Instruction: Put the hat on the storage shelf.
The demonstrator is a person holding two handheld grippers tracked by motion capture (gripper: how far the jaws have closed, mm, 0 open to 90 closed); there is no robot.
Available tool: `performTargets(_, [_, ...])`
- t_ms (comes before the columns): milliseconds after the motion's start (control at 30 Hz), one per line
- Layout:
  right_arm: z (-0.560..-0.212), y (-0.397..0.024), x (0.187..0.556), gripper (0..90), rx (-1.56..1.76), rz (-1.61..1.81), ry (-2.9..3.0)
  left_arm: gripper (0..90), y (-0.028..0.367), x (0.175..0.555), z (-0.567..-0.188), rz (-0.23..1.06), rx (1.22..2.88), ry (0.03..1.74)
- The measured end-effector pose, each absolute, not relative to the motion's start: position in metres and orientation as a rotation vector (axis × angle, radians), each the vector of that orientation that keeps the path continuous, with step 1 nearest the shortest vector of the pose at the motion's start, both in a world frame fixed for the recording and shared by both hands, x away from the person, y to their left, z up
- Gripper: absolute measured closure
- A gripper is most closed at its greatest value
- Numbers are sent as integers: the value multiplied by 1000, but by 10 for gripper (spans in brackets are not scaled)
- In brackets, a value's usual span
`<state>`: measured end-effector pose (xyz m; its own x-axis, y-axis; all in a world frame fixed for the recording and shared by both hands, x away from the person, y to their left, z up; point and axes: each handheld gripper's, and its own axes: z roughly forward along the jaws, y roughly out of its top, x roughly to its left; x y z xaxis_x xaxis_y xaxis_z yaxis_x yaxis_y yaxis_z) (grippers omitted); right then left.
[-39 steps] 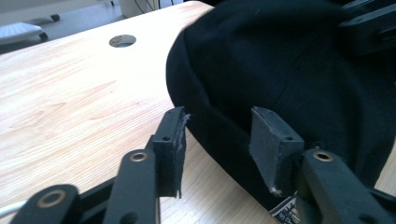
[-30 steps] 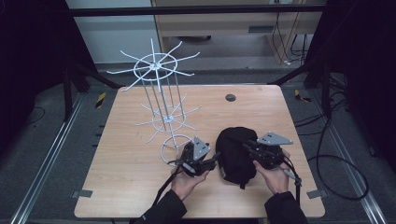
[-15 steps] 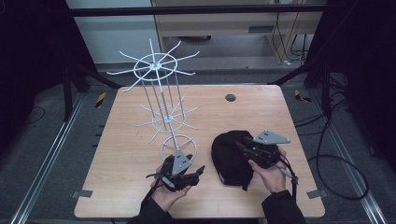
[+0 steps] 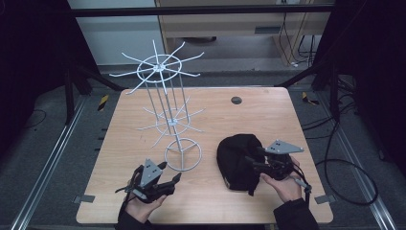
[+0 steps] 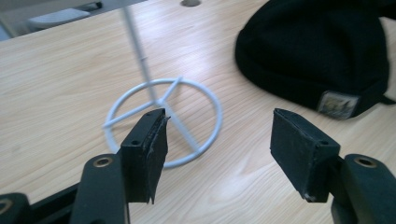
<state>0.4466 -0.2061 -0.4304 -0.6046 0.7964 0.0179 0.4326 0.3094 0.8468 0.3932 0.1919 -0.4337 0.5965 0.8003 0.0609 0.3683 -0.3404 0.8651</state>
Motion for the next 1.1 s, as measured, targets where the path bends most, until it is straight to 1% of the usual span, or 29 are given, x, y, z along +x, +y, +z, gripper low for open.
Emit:
performTargets(100, [-438,-203,449,441,1105,1191,2202,351,210,391,-436,635,1933,963])
performTargets(133, [-440,-201,450,462,1115,1188,2212,348,216,391,-436,645,1928,976])
performTargets(167, [-441,-200,451,504,1122,1185,2220,347,223,390,-437,652,1921,991])
performTargets(200, [-442,-199,452,525,1129,1183,2227,347,233,391,-438,660,1902,1023])
performTargets(233, [-443,-198,453,571,1140,1179,2235,346,238,391,-438,665,1889,1036])
performTargets(333, [-446,-195,455,648,1169,1141,2248,343,256,395,-439,669,1827,1093])
performTargets(500, [-451,-189,458,853,1225,1041,2278,340,276,402,-440,696,1784,1164])
performTargets(633, [-448,-188,456,880,1203,1042,2259,339,289,407,-444,701,1758,1215])
performTargets(1100, [-416,-209,439,885,1078,1212,2091,331,309,419,-456,720,1747,1303])
